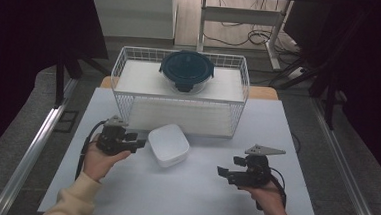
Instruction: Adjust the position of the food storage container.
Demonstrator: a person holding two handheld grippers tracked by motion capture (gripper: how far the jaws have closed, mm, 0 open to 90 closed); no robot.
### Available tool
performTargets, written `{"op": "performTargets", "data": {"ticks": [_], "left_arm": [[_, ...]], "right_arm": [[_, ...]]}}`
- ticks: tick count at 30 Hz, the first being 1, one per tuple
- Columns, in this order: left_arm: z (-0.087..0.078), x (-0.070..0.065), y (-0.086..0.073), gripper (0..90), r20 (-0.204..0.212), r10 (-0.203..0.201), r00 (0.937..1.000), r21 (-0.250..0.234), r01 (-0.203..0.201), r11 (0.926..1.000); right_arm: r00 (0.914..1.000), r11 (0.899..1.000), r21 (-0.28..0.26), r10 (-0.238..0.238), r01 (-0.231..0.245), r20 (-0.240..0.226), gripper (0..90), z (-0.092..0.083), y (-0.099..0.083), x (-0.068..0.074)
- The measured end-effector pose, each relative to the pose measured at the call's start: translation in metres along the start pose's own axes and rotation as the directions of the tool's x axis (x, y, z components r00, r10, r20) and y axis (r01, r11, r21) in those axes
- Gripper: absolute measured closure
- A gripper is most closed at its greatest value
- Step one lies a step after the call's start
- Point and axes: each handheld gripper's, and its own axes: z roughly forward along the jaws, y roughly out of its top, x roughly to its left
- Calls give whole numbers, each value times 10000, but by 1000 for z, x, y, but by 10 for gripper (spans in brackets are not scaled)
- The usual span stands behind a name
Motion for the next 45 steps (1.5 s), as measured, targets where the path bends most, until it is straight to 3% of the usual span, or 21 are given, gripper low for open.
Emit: {"op": "performTargets", "data": {"ticks": [5,9,13,24,35,39,45], "left_arm": [[20,8,22,701,-233,339,9992,221,-334,9992],[27,13,30,806,-222,422,9989,371,-413,9985],[36,16,40,864,-432,818,9957,649,-789,9948],[67,18,48,899,-658,1174,9909,1082,-1099,9880],[84,16,52,900,-764,1686,9827,1440,-1565,9771],[86,17,52,900,-652,1557,9856,1398,-1455,9794],[86,14,52,900,-295,1660,9857,1425,-1602,9767]], "right_arm": [[10000,10000,36,58,-58,8,218,1,-1,-3],[9999,9999,66,126,-126,21,218,1,-2,-5],[9998,9998,94,191,-192,53,218,2,-3,-7],[9997,9996,139,231,-232,42,218,3,-4,-9],[9997,9996,158,228,-228,18,218,3,-4,-10],[9996,9995,139,270,-270,22,219,2,-4,-12],[9996,9995,190,270,-270,-4,219,3,-4,-12]]}}
